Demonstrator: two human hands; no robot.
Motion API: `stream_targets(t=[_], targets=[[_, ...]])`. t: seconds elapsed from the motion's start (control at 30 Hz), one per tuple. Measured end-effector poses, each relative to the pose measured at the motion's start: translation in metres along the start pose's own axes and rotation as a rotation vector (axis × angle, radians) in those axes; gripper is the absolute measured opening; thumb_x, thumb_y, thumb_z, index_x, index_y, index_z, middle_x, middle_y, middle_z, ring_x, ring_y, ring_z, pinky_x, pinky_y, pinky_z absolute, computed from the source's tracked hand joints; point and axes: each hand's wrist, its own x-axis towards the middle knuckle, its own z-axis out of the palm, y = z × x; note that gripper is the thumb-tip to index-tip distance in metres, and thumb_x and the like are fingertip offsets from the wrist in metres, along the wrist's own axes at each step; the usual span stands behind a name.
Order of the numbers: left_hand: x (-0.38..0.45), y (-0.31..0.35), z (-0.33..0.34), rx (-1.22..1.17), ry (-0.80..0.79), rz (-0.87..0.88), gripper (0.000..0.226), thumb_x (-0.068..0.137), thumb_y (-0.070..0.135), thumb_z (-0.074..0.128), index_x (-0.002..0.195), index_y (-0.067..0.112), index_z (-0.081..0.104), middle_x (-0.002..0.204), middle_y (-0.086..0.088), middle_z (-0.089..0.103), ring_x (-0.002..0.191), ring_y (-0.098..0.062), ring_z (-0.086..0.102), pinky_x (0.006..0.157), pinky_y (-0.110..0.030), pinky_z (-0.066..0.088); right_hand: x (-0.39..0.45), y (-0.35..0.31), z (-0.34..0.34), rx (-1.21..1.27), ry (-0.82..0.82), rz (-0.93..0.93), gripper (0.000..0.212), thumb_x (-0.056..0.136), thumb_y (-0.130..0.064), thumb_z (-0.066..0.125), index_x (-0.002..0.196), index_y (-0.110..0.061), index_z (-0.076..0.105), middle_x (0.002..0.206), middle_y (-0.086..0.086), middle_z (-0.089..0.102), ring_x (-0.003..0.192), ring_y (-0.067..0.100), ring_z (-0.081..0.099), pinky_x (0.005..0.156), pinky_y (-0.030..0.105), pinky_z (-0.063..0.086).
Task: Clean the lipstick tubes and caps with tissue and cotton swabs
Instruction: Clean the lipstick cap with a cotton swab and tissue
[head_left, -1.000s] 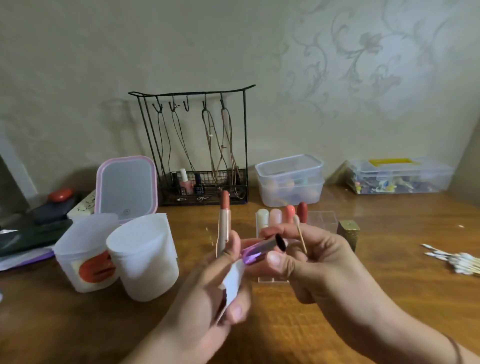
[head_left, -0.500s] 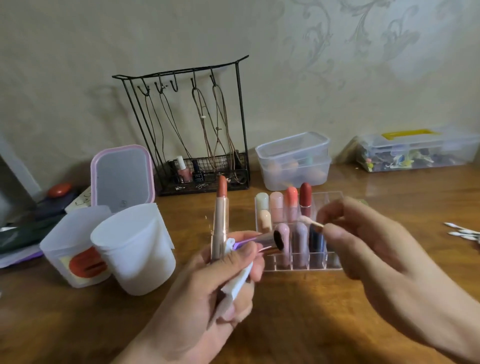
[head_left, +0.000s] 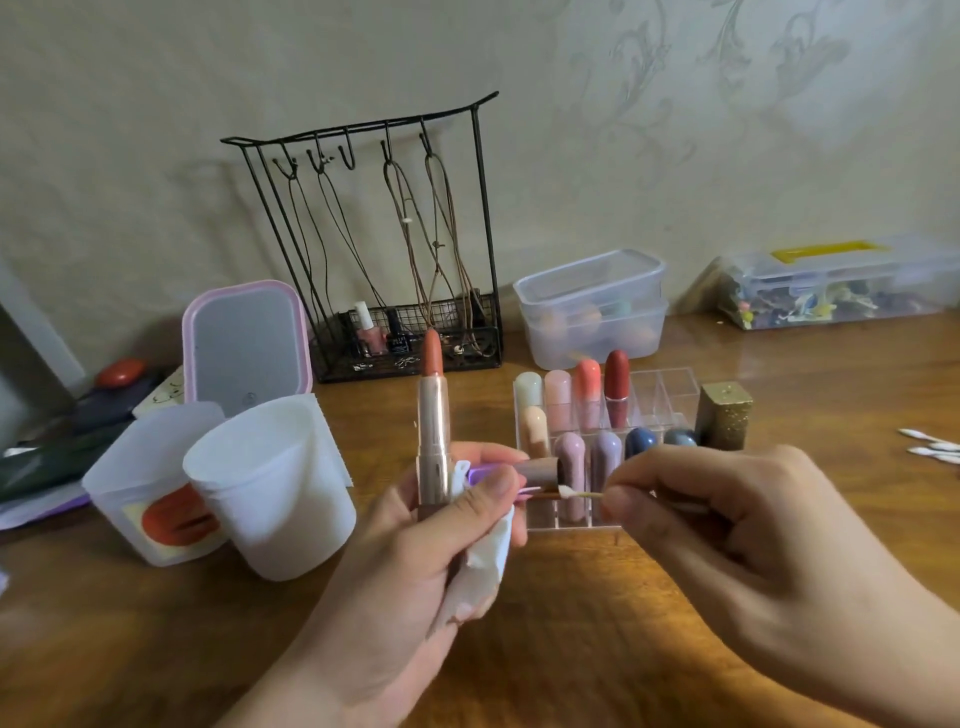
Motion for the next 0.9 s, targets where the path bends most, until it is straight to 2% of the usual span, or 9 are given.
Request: stream_targets(t=[0.13, 0.27, 0.37, 0.53, 0.7, 0.83, 0.9], targets=[[-0.0004, 0.0008, 0.0014, 0.078, 0.02, 0.058, 0.016, 0.063, 0.019, 0.068, 0.077, 0.015, 0.076, 0.069, -0.014, 0.047, 0.039, -0.011, 0.043, 0.037, -0.016, 0.035, -0.0001, -0.0026, 0.0012, 0.125, -0.019, -0.004, 0.02, 0.09, -0.036, 0.058, 0.074, -0.027, 0.065, 0.047, -0.012, 0.044, 0.039, 0.001, 0.032, 0.041, 0.012, 0.026], [0.0, -0.0015, 0.0011, 0.165, -0.008, 0.102, 0.019, 0.065, 0.02, 0.082, 0.082, 0.014, 0.075, 0.06, -0.015, 0.041, 0.042, -0.011, 0.039, 0.038, -0.019, 0.031, -0.0011, -0.0035, 0.0022, 0.138, -0.074, 0.018, 0.022, 0.089, -0.04, 0.059, 0.073, -0.026, 0.068, 0.049, -0.007, 0.05, 0.04, 0.001, 0.035, 0.04, 0.017, 0.03], [-0.0004, -0.0035, 0.0006, 0.186, 0.013, 0.1, 0.02, 0.064, 0.022, 0.075, 0.081, 0.012, 0.076, 0.063, -0.016, 0.045, 0.044, -0.011, 0.043, 0.039, -0.019, 0.034, -0.0012, -0.0015, 0.0015, 0.079, -0.066, 0.02, 0.023, 0.092, -0.039, 0.061, 0.073, -0.028, 0.068, 0.049, -0.007, 0.053, 0.039, 0.004, 0.039, 0.04, 0.016, 0.032], [-0.0023, -0.0003, 0.0056, 0.152, -0.007, 0.065, 0.019, 0.063, 0.023, 0.068, 0.077, 0.012, 0.075, 0.065, -0.026, 0.03, 0.044, -0.016, 0.027, 0.043, -0.028, 0.015, -0.0024, -0.0013, 0.0034, -0.083, 0.055, 0.001, 0.019, 0.089, -0.034, 0.062, 0.072, -0.028, 0.067, 0.049, -0.011, 0.051, 0.038, 0.004, 0.042, 0.038, 0.013, 0.032], [-0.0017, -0.0012, 0.0049, 0.146, -0.018, 0.057, 0.019, 0.062, 0.023, 0.068, 0.075, 0.013, 0.075, 0.067, -0.015, 0.035, 0.04, -0.014, 0.031, 0.037, -0.021, 0.023, -0.0047, -0.0049, 0.0043, -0.036, 0.109, -0.001, 0.015, 0.087, -0.03, 0.062, 0.073, -0.027, 0.068, 0.048, -0.017, 0.045, 0.041, 0.002, 0.043, 0.039, 0.012, 0.033], [0.0008, -0.0034, 0.0022, 0.153, 0.001, 0.063, 0.02, 0.064, 0.022, 0.068, 0.079, 0.012, 0.076, 0.057, -0.009, 0.036, 0.042, -0.012, 0.035, 0.035, -0.019, 0.028, -0.0059, -0.0078, 0.0044, 0.054, 0.072, -0.009, 0.014, 0.088, -0.029, 0.062, 0.076, -0.029, 0.069, 0.047, -0.011, 0.047, 0.037, 0.001, 0.037, 0.037, 0.016, 0.033], [0.0012, -0.0034, 0.0013, 0.165, 0.018, 0.075, 0.022, 0.063, 0.024, 0.068, 0.08, 0.015, 0.076, 0.055, -0.005, 0.039, 0.045, -0.011, 0.037, 0.037, -0.02, 0.029, -0.0057, -0.009, 0.0042, 0.118, 0.019, -0.014, 0.017, 0.09, -0.03, 0.061, 0.075, -0.026, 0.069, 0.048, -0.008, 0.047, 0.038, 0.0, 0.034, 0.039, 0.013, 0.03]])
